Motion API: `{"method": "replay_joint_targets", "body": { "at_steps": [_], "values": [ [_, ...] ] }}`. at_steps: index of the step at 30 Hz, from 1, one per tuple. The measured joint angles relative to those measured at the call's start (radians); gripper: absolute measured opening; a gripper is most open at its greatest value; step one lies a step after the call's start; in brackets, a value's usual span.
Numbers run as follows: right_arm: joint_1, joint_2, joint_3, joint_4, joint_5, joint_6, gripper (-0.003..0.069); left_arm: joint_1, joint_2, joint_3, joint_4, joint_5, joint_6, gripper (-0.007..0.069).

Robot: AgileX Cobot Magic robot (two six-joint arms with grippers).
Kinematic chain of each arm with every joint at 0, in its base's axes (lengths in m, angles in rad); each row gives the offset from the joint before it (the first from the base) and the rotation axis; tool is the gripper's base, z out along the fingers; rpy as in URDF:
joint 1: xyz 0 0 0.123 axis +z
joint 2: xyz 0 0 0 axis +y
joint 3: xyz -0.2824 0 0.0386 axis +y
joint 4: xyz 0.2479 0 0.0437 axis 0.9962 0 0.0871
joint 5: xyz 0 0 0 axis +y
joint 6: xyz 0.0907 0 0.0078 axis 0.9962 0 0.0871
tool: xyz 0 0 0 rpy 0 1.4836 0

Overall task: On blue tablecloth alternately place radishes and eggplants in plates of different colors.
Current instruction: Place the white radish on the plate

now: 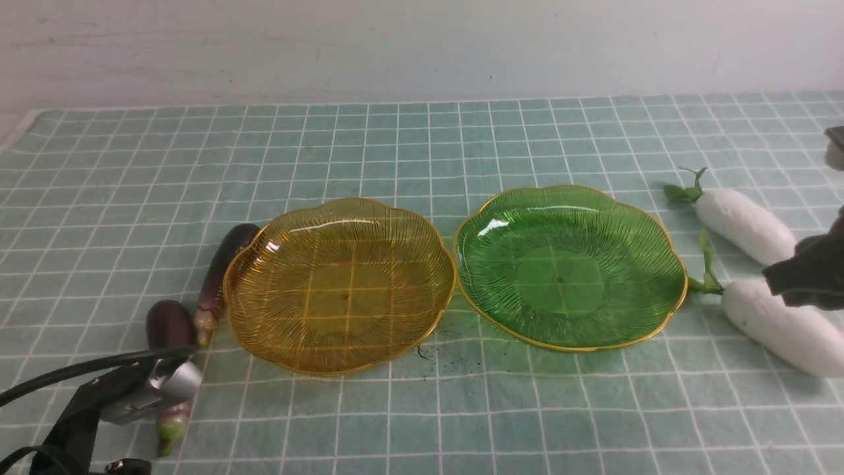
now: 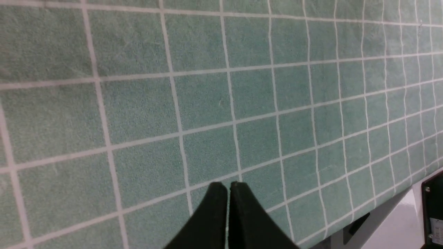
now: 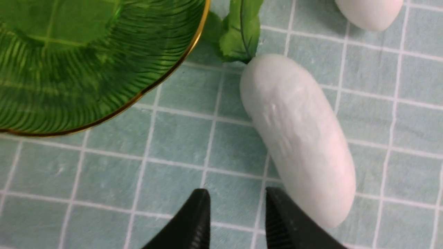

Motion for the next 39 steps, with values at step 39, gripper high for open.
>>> {"method": "replay_joint_targets", "body": {
  "at_steps": [39],
  "values": [
    [0.0,0.265,-0.297,0.027,0.059,0.156,0.0479,0.0,0.0,-0.001,0.0,-0.011,0.001,-0.0007]
  ]
}}
